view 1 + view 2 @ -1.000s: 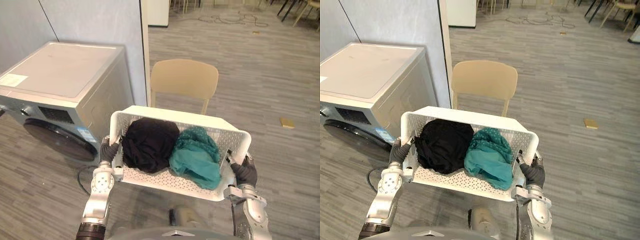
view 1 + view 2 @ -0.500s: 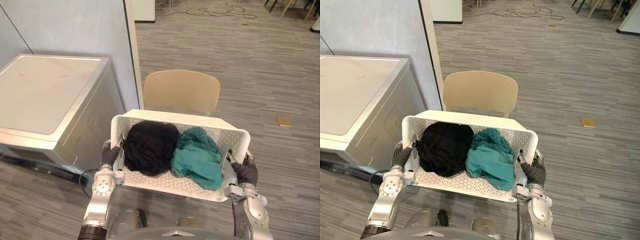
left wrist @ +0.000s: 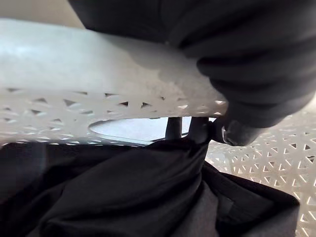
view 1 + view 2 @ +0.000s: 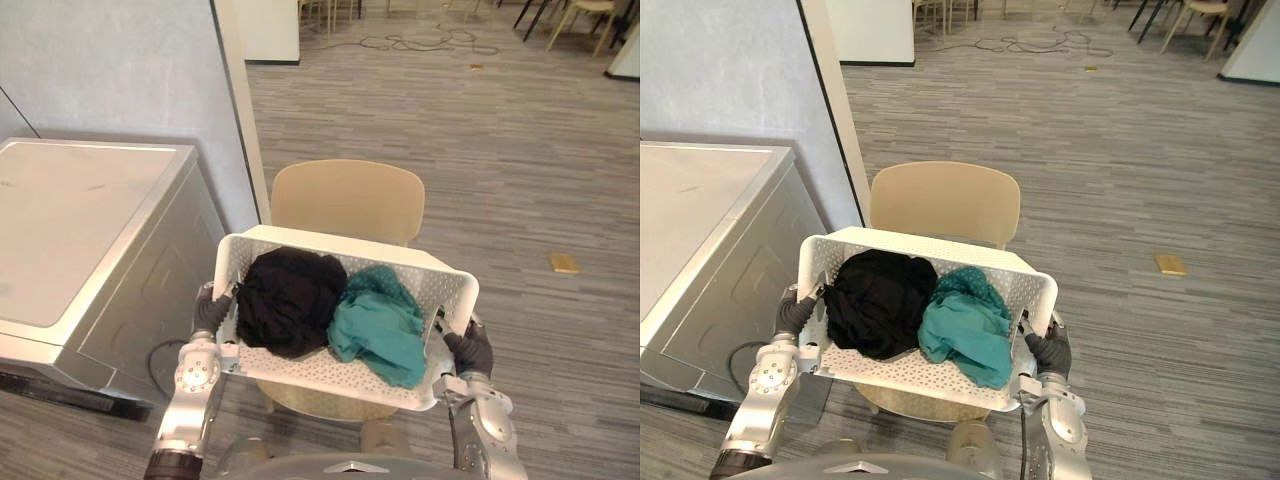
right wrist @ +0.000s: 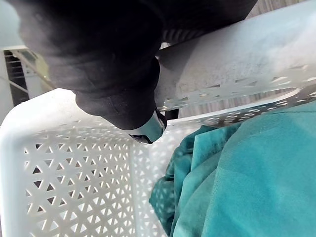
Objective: Pick up the laundry basket with both hands and put the clothes into the washing machine.
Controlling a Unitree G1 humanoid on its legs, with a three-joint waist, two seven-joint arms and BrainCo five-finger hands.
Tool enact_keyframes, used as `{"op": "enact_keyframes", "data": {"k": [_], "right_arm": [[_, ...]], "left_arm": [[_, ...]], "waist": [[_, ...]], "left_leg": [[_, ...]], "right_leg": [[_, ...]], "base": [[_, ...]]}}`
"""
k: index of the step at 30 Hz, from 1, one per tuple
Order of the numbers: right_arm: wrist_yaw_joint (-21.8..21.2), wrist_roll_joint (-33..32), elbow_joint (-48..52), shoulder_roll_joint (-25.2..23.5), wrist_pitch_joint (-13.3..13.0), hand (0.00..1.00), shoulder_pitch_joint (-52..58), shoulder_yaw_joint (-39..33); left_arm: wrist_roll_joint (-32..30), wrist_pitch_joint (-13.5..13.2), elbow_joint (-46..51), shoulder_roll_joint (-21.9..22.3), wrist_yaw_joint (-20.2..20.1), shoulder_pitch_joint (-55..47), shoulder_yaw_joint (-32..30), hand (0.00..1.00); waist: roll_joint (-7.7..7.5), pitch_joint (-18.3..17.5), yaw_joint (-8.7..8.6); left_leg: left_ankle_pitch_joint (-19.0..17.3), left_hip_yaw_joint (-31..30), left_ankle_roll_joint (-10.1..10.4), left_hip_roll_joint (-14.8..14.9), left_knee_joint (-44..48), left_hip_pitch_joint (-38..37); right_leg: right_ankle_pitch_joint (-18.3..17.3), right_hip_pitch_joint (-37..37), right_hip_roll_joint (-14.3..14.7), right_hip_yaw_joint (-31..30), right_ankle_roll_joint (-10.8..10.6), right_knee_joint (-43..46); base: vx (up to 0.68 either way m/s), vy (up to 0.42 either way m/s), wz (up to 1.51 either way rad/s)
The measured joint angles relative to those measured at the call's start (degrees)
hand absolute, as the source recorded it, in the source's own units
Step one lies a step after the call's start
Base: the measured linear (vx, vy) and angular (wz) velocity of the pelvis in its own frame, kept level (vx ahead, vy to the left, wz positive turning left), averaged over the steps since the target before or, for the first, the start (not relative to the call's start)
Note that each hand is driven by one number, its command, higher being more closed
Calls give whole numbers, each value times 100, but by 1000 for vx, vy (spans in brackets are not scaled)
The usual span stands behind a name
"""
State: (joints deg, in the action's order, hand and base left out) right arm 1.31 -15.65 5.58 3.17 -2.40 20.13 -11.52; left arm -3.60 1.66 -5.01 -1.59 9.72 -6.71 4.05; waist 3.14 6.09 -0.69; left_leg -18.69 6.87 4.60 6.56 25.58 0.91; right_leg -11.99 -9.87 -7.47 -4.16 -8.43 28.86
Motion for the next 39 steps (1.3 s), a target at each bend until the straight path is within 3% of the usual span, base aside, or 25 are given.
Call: {"op": "enact_keyframes", "data": {"k": [1,5,6,9,10,12,17,22,27,28,29,30,33,39], "right_arm": [[-2,-51,3,95,-14,100,29,-12],[-2,-217,-36,51,-49,100,221,222],[-8,-255,-118,28,-49,100,278,328],[-14,-315,-287,-46,-28,100,370,373],[-22,-348,-343,-47,-12,100,393,423],[-77,-432,-454,-34,15,100,392,431],[-145,-496,-664,-42,71,100,397,472],[-159,-546,-657,102,224,100,202,489],[-163,-918,-639,423,266,100,-241,690],[-165,-976,-633,431,266,100,-301,700],[-165,-994,-624,437,270,100,-560,709],[-162,-992,-624,459,271,100,-670,775],[-149,-971,-532,473,275,100,-762,923],[-55,-924,-427,488,265,100,-1280,913]], "left_arm": [[0,0,-14,4,1,13,65,100],[-2,0,-28,-81,2,53,33,100],[-2,0,-57,-171,0,53,14,100],[-4,31,-110,-297,-4,51,65,100],[-5,62,-184,-304,-4,29,54,100],[-14,118,-264,-319,-7,14,60,100],[-166,176,-266,-474,-141,16,79,100],[-159,201,-745,-810,-406,515,131,100],[-17,205,-1048,-1525,-647,1618,295,100],[4,205,-1098,-1580,-679,1739,295,100],[24,206,-1347,-1775,-797,2145,291,100],[27,207,-1550,-1876,-873,2444,291,100],[14,211,-2013,-2070,-917,3117,297,100],[-167,203,-2782,-2251,-906,4569,534,100]], "waist": [[63,-40,6],[12,-23,13],[-79,11,12],[-169,54,46],[-229,50,130],[-243,53,173],[-235,46,95],[-227,126,-3],[-360,801,-127],[-374,913,-126],[-424,1322,-72],[-458,1505,1],[-513,1782,84],[-638,1971,211]], "left_leg": [[96,-49,115,45,-163,-8],[265,-312,261,161,-217,118],[321,-486,294,179,-197,251],[476,-778,299,174,-224,515],[573,-827,295,141,-377,550],[692,-863,312,111,-488,592],[807,-702,333,54,-625,571],[979,-257,279,-13,-871,688],[1018,-213,218,-44,-425,1527],[1029,-216,202,-44,-379,1611],[1018,-230,184,-5,-164,1882],[1011,-251,183,16,-55,2063],[995,-341,176,80,127,2376],[1061,-194,149,326,423,2930]], "right_leg": [[-26,-2,68,28,16,-61],[-107,-9,143,305,165,-8],[-124,-17,145,488,225,-4],[-109,-65,109,839,319,-38],[-92,-133,84,871,346,-38],[-58,-166,39,945,372,-70],[107,-248,-8,831,365,-190],[512,-572,-11,402,260,-496],[939,-1163,3,262,178,-673],[976,-1220,11,250,176,-680],[1098,-1374,54,202,159,-721],[1163,-1493,75,207,158,-725],[1240,-1644,82,310,165,-737],[1276,-2040,88,485,184,-608]], "base": [[32,-158,5],[-67,-160,34],[-119,-147,64],[-110,-112,62],[-110,-88,36],[-60,-37,21],[-18,36,-13],[-30,69,-40],[-161,45,-6],[-227,31,-1],[-254,29,-1],[-235,21,-1],[-102,1,12],[-11,-19,15]]}}
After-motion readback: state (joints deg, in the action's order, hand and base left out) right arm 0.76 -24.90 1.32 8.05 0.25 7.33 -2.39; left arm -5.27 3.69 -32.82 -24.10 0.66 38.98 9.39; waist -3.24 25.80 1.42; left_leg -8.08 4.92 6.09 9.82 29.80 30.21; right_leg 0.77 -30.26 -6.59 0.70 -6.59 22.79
